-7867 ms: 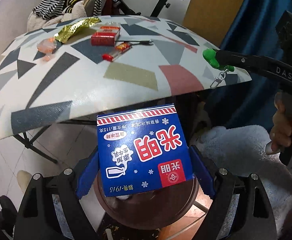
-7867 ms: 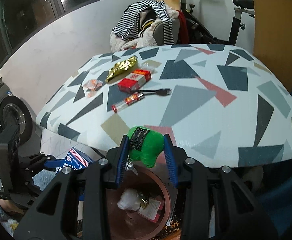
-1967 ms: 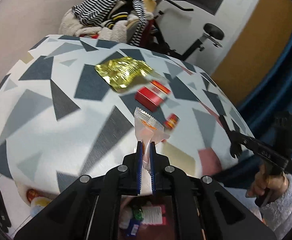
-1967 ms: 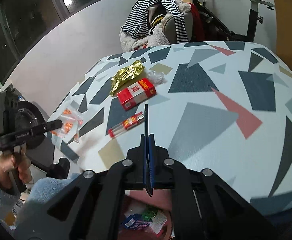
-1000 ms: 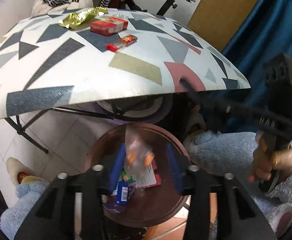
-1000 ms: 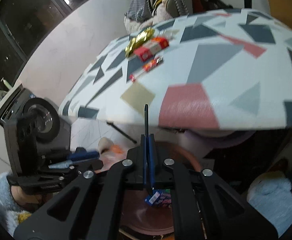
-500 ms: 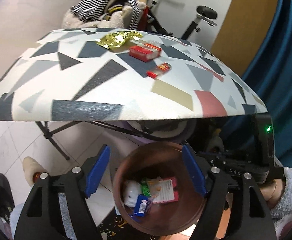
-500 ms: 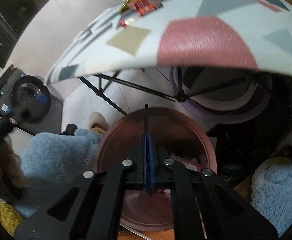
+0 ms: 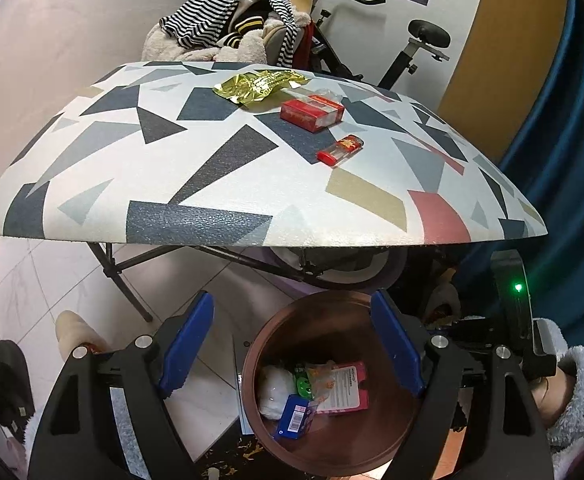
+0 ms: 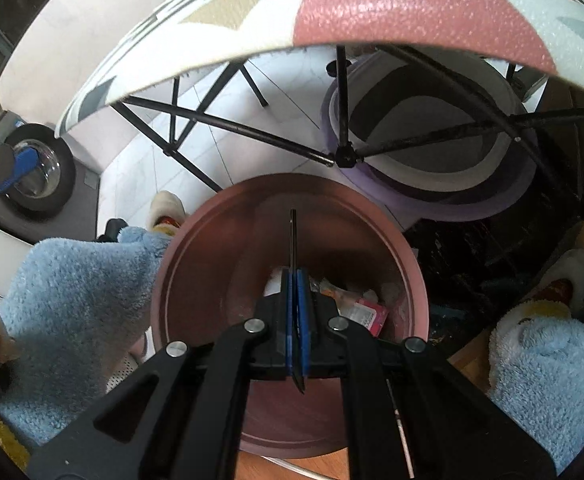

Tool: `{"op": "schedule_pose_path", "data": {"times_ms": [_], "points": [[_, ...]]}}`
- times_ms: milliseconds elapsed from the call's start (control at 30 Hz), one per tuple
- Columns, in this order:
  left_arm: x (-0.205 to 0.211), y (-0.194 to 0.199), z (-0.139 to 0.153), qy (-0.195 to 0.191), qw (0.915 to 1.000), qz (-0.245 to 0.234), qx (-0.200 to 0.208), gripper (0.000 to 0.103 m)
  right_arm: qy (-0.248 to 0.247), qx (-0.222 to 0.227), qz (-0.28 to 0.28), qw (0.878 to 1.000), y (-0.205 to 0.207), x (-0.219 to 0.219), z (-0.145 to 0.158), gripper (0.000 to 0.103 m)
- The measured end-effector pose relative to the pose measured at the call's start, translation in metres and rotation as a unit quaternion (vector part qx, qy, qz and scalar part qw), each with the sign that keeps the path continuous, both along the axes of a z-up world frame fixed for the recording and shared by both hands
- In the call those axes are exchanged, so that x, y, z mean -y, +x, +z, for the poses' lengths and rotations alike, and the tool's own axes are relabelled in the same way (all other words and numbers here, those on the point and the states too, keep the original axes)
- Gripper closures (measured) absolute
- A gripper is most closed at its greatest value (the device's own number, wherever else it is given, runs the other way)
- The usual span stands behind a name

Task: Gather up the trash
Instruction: 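Open both tools to drop the candy wrapper and fork into the bin, then raise both tools back over the table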

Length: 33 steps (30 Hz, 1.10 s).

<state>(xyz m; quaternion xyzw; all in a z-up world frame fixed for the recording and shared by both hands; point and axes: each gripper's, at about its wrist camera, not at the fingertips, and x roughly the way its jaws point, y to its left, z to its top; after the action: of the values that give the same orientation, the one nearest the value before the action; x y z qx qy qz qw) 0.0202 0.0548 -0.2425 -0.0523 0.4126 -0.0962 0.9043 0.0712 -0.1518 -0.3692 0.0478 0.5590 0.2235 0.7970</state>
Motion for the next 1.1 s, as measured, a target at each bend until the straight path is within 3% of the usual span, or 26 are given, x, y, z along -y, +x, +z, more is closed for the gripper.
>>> {"op": "schedule_pose_path", "data": {"times_ms": [67, 133, 200, 233, 300, 500, 700, 933, 1100], "points": [[0.0, 0.0, 0.001, 0.002, 1.0, 0.001, 0.001, 0.024, -0.009, 0.005, -0.006, 1.0, -0.001, 0.001, 0.001, 0.087], [0.001, 0.0, 0.003, 0.004, 1.0, 0.001, 0.004, 0.024, -0.01, 0.016, -0.011, 1.0, -0.003, 0.003, 0.006, 0.07], [0.001, -0.001, 0.007, 0.006, 1.0, -0.001, 0.008, 0.023, -0.017, 0.033, -0.013, 0.999, -0.006, 0.003, 0.012, 0.041], [0.001, -0.001, 0.01, 0.009, 0.9999, 0.0, 0.011, 0.022, -0.023, 0.049, -0.012, 0.998, -0.009, 0.002, 0.019, 0.036], [0.001, 0.0, 0.015, 0.013, 0.9998, 0.003, 0.018, 0.017, -0.037, 0.071, -0.011, 0.997, -0.012, 0.001, 0.029, 0.014], [-0.001, 0.006, 0.038, 0.024, 0.9987, 0.015, 0.042, 0.006, -0.045, 0.117, -0.003, 0.992, -0.011, -0.001, 0.059, 0.006], [-0.003, 0.013, 0.056, 0.038, 0.9972, 0.02, 0.061, 0.006, -0.027, 0.14, -0.008, 0.99, -0.001, 0.007, 0.091, 0.006], [-0.013, 0.015, 0.063, 0.022, 0.9966, 0.029, 0.074, 0.006, -0.007, 0.156, -0.029, 0.987, 0.009, 0.016, 0.122, 0.006], [-0.021, 0.021, 0.069, 0.019, 0.9959, 0.032, 0.082, 0.006, -0.019, 0.16, -0.059, 0.985, 0.024, 0.026, 0.137, 0.006]]}}
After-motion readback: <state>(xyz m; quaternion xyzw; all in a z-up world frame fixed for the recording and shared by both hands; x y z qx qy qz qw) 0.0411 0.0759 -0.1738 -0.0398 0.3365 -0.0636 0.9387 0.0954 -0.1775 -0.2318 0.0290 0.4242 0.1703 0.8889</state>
